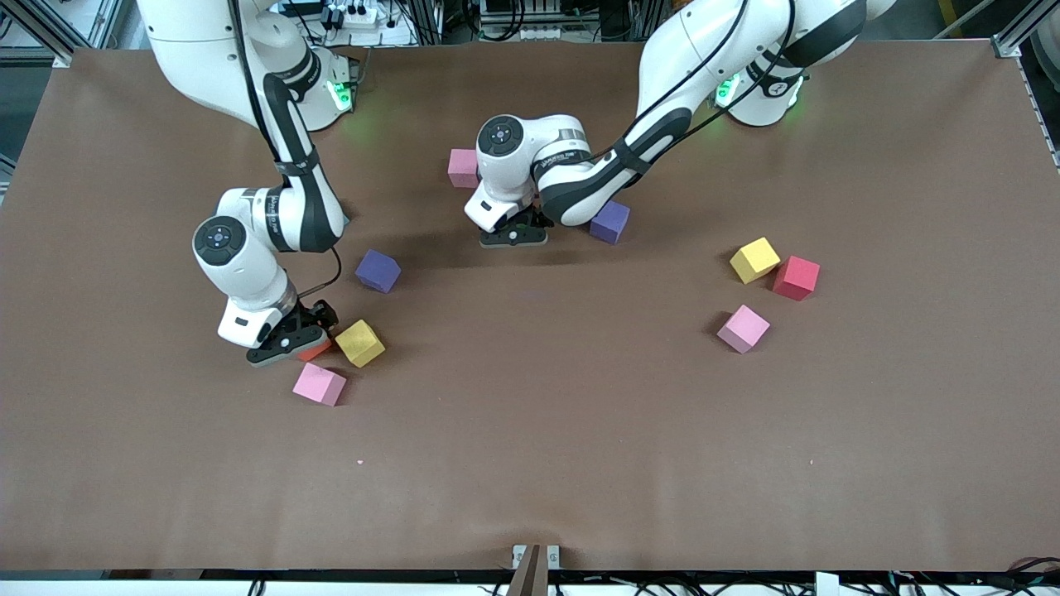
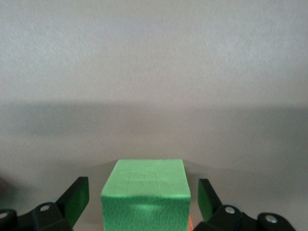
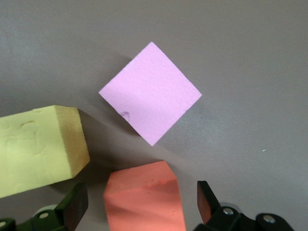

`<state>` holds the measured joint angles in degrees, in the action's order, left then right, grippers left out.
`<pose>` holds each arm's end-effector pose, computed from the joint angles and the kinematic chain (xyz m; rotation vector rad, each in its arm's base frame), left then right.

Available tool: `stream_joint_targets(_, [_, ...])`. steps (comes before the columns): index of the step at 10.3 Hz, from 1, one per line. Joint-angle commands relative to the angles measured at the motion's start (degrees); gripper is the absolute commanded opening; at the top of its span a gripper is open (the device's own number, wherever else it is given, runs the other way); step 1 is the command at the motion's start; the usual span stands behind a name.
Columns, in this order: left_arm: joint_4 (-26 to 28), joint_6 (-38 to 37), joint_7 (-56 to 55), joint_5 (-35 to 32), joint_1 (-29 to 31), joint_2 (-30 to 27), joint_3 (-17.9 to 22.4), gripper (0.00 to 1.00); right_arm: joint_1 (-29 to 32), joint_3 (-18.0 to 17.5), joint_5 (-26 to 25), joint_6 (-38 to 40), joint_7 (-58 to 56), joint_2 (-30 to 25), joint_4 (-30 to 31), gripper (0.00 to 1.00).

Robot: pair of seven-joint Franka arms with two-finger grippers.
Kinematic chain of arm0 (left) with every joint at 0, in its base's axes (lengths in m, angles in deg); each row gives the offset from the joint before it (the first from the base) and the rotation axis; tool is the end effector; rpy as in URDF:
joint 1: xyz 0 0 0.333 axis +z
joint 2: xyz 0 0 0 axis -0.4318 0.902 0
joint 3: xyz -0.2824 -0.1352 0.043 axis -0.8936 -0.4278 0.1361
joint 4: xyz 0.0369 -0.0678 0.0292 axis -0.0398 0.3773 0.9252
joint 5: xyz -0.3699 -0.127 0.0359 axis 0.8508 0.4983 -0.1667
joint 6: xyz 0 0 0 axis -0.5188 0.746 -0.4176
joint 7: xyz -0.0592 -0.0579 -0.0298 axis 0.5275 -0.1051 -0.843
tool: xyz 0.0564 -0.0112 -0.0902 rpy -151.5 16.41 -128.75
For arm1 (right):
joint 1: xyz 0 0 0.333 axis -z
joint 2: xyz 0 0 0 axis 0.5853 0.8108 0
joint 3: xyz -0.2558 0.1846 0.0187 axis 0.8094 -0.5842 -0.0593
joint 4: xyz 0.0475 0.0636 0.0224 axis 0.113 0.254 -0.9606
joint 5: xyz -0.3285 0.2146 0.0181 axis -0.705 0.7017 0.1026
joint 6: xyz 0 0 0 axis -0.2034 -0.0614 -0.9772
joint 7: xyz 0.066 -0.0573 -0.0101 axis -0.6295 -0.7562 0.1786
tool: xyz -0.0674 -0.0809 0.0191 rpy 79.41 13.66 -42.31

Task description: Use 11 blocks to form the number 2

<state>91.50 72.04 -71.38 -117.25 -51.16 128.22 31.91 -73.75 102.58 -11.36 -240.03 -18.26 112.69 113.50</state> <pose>0.3601 -0.5656 0.1989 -3.1318 -0.0797 0.0616 0.5775 0.0917 0.2270 2.9562 0.6767 0.2226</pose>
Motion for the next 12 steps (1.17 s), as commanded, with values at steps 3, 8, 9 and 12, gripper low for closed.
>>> stream_joint_targets(3, [0.0,-4.8,-1.8,5.4,3.6,-6.9,-0.5,1.0,6.8,-5.8,1.3,-0.4,-2.4,-1.0,0.5,1.0])
stream_joint_targets(8, [12.8,-4.9,-17.2,9.4,12.4,-16.7,-2.9,1.0,23.5,-22.7,1.2,-0.9,-3.4,-1.6,0.5,1.0])
stream_joint_targets(9, [15.8,-4.9,-19.3,9.7,16.4,-18.0,-5.5,1.0,23.6,-22.7,1.1,-0.7,-4.0,-1.6,0.5,1.0])
stream_joint_targets(12, [24.3,-3.5,-23.4,9.4,29.4,-18.6,-15.4,1.0,26.4,-22.9,1.1,1.8,-13.1,-1.0,0.2,1.0])
